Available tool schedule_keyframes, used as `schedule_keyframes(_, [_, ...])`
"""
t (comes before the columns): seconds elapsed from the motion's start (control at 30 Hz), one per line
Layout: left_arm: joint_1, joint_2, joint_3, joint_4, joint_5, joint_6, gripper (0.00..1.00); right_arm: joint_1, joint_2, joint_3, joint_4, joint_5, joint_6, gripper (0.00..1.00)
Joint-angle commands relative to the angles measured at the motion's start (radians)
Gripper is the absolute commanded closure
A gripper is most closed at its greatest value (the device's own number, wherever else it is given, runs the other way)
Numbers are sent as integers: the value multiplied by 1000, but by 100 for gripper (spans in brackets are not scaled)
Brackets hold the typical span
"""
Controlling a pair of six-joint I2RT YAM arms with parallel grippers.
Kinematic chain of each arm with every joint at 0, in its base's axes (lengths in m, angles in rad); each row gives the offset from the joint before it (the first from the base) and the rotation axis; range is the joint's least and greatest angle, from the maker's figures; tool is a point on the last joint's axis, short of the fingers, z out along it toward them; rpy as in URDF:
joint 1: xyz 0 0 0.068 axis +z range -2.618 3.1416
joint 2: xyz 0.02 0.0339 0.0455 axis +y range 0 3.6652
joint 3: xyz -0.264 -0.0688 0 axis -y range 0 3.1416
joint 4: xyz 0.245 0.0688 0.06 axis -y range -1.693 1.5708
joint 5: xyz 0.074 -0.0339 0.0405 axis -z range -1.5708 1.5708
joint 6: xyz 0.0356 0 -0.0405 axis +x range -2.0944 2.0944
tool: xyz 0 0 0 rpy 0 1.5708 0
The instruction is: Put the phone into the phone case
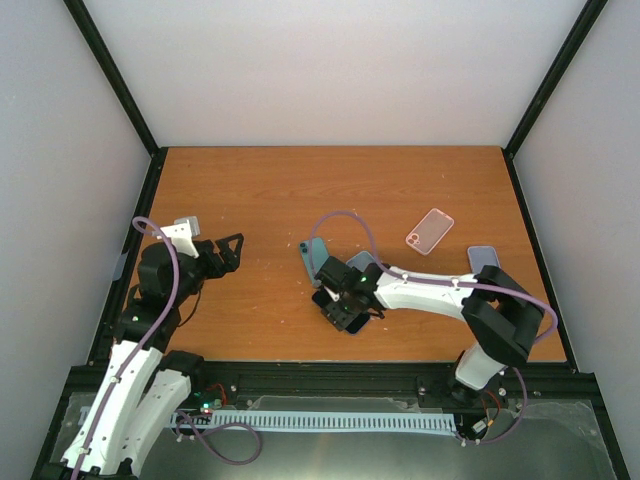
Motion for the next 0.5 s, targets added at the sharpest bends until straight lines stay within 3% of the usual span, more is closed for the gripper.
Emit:
schedule_keyframes(0.0, [-4, -13, 17, -5, -7, 8, 1, -76, -67, 48, -56, 75, -1, 34])
schedule_keyframes(0.23, [-5, -14, 15, 0, -7, 9, 1, -282, -90, 77, -62, 82, -62, 34])
schedule_keyframes(0.47, [-4, -13, 15, 1, -8, 10, 0, -356, -10, 103, -24, 67, -120, 35])
